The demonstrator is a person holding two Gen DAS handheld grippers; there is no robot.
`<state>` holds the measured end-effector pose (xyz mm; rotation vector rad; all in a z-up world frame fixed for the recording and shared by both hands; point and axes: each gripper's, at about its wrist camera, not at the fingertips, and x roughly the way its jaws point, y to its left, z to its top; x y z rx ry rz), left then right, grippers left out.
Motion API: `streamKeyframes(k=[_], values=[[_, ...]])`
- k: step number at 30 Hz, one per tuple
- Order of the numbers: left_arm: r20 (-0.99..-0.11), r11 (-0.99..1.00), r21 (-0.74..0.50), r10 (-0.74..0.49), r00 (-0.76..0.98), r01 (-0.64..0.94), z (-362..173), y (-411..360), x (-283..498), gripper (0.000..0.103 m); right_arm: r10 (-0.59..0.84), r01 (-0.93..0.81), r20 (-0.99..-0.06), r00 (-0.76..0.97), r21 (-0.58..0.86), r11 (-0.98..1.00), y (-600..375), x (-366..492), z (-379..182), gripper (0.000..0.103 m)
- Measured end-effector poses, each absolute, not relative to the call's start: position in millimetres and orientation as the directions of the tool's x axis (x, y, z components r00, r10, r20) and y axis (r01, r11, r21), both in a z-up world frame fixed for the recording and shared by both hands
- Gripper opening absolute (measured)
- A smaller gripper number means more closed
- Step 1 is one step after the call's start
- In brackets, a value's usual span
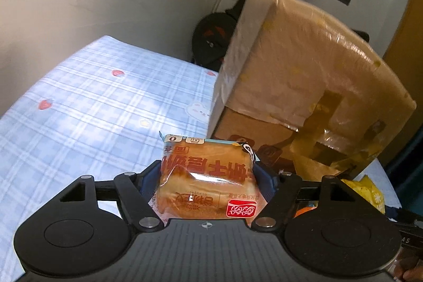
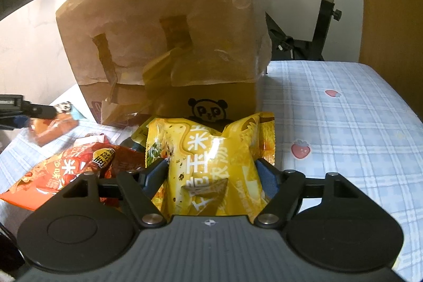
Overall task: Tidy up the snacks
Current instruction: 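Lift both packets over the box and open both grippers to drop them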
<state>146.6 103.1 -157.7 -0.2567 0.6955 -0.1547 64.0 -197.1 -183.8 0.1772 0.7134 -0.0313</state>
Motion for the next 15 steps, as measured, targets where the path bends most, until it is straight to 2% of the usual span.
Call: streamKeyframes(k=[8,15], values=[[-0.561,0.968,-0.249,-0.175,0.809,0.036,-131,110,120,0.076,0.016,0.124,-0.636,0.772,0.175,0.977,-208,50,-170,0.073],[-0.486,0.967,-0.244,-0.192,0.852,0.078,-100,101,107,0.076,-0.004,0.137,-0.592,0.806,0.179,0.974,-215,34,-145,0.073]])
